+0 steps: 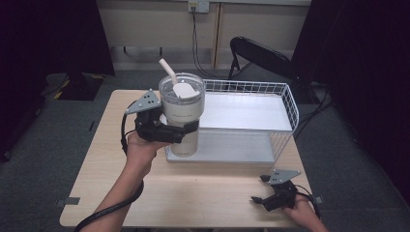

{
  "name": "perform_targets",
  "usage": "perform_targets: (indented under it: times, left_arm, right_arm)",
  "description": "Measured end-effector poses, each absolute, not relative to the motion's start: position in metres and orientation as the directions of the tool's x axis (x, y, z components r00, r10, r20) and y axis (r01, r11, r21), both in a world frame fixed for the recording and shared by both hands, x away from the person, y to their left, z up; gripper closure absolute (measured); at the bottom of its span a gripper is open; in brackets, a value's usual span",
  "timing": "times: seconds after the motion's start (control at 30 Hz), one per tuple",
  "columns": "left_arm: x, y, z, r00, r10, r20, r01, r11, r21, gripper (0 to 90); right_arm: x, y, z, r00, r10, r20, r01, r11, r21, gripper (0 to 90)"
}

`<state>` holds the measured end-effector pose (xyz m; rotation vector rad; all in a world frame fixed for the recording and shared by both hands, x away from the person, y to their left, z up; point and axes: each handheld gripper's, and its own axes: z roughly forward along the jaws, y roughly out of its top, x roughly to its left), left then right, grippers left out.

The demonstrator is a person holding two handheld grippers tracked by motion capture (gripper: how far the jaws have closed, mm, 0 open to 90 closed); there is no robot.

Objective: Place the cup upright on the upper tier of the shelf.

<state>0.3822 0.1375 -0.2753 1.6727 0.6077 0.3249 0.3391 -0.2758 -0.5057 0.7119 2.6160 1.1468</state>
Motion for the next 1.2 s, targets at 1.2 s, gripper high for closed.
perform_targets:
  times: [1.2]
  left_arm:
    - [0.402,0.117,-0.229,0.823,0.558,-0.11,0.186,-0.082,0.979,8.9]
  right_arm:
    - [0.339,-0.276,-0.506,-0.865,0.502,0.012,0.349,0.584,0.733,11.2]
